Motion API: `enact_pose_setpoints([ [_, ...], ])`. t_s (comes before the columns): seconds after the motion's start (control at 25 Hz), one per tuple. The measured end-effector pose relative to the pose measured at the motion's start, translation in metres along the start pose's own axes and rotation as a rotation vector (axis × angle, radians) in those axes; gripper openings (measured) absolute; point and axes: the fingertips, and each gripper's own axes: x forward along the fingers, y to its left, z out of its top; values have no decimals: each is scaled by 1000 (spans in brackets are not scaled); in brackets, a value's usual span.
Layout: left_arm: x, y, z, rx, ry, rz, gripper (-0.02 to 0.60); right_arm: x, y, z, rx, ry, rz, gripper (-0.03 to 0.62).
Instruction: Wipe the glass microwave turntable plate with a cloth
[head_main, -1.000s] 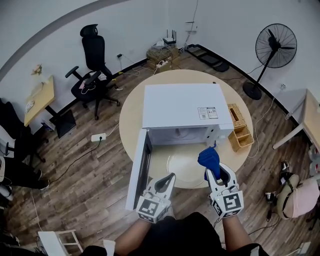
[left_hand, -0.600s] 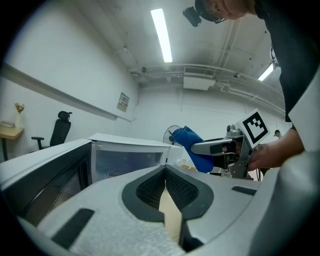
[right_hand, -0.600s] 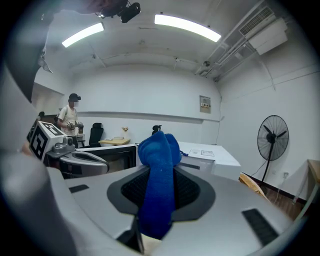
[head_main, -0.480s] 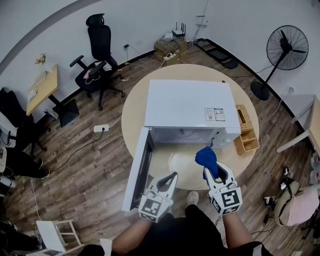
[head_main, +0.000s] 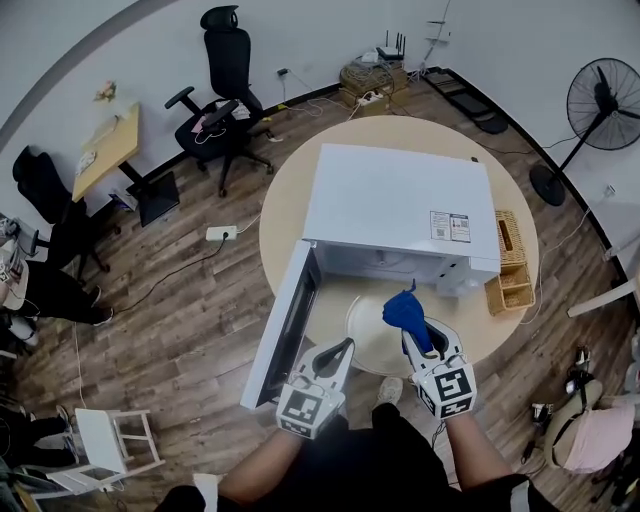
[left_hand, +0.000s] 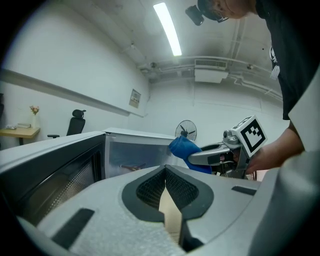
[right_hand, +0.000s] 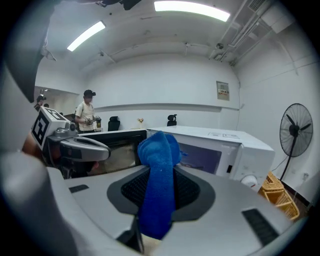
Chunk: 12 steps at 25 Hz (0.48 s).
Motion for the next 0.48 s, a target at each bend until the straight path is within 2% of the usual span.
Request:
enact_pose_setpoints([
  [0.2, -7, 7, -8, -11, 25, 38, 6, 20, 12, -25, -21, 71, 68, 110],
  [0.48, -10, 20, -9, -48, 15, 102, 6, 52, 30, -51, -69, 140, 154, 110],
])
